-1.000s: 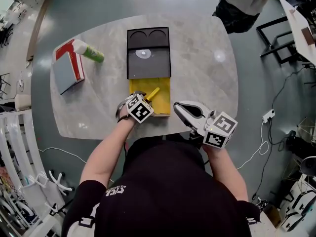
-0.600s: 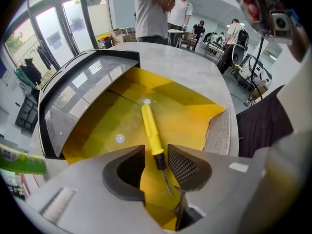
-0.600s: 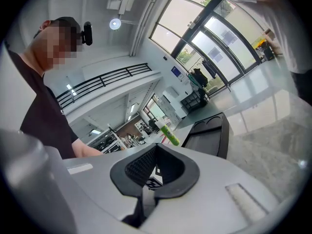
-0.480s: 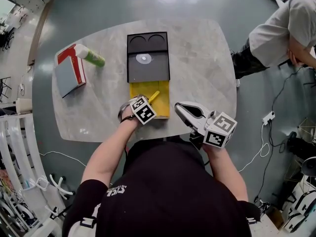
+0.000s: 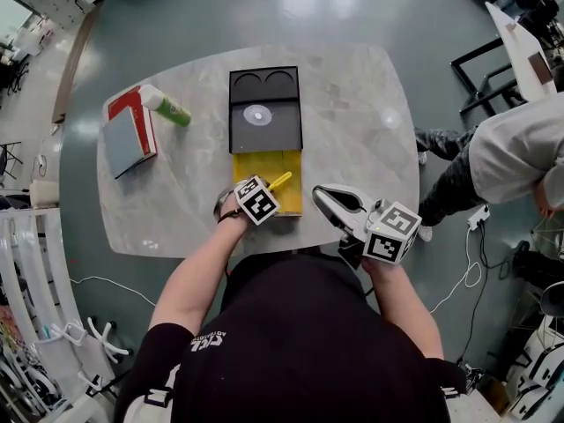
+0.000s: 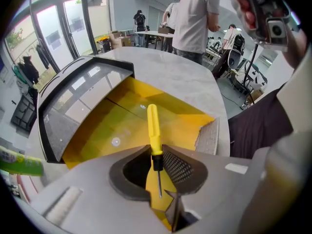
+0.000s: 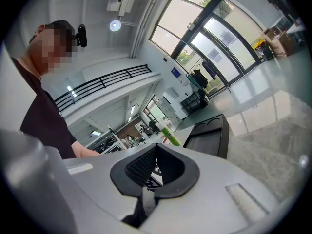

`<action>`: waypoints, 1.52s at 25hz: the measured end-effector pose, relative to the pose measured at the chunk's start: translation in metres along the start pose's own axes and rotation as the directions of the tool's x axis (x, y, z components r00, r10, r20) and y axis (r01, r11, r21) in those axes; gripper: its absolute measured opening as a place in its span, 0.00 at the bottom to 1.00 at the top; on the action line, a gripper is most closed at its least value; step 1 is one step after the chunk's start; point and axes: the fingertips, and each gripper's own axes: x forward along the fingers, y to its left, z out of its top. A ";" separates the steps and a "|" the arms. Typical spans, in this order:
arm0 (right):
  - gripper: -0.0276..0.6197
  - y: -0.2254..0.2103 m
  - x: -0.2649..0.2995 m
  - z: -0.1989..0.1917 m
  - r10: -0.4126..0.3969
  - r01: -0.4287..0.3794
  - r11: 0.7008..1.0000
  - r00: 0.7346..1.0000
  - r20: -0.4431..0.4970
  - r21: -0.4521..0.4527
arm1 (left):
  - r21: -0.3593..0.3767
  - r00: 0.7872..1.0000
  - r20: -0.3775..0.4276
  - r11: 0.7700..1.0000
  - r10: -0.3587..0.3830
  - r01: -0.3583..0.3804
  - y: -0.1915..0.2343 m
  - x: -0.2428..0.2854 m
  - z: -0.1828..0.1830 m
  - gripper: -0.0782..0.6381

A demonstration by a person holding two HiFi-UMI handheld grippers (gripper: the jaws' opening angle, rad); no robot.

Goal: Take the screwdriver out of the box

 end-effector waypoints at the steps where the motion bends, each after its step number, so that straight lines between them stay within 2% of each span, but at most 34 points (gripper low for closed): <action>1: 0.07 0.000 0.000 0.001 0.000 0.000 1.000 1.000 0.001 -0.003 | -0.003 1.000 0.015 1.000 0.003 -0.003 0.000 -0.004 0.003 0.21; 7: 0.07 0.009 -0.003 0.007 0.004 -0.004 1.000 1.000 0.013 -0.018 | -0.051 0.992 0.125 0.998 0.035 -0.029 -0.002 -0.046 0.012 0.21; 13: 0.07 0.013 -0.002 0.014 0.013 -0.012 0.999 0.999 0.036 -0.032 | -0.180 0.953 0.284 0.982 0.101 -0.050 0.001 -0.103 0.019 0.21; 17: 0.07 0.017 0.002 0.023 0.029 -0.027 0.998 0.999 0.025 -0.064 | -0.257 0.914 0.371 0.964 0.163 -0.067 0.006 -0.142 0.025 0.21; 21: 0.06 0.023 0.008 0.031 0.044 -0.042 0.995 0.999 0.025 -0.088 | -0.303 0.873 0.439 0.950 0.212 -0.079 0.009 -0.177 0.028 0.21; 27: 0.06 0.029 0.013 0.036 0.067 -0.065 0.991 0.998 0.010 -0.114 | -0.344 0.802 0.528 0.934 0.279 -0.099 0.010 -0.224 0.036 0.21; 34: 0.06 0.033 0.014 0.041 0.073 -0.071 0.989 0.997 0.009 -0.132 | -0.373 0.732 0.592 0.920 0.337 -0.123 0.012 -0.271 0.039 0.21; 38: 0.06 0.034 0.012 0.045 0.074 -0.071 0.987 0.997 0.011 -0.146 | -0.380 0.684 0.647 0.920 0.337 -0.094 0.011 -0.294 0.043 0.21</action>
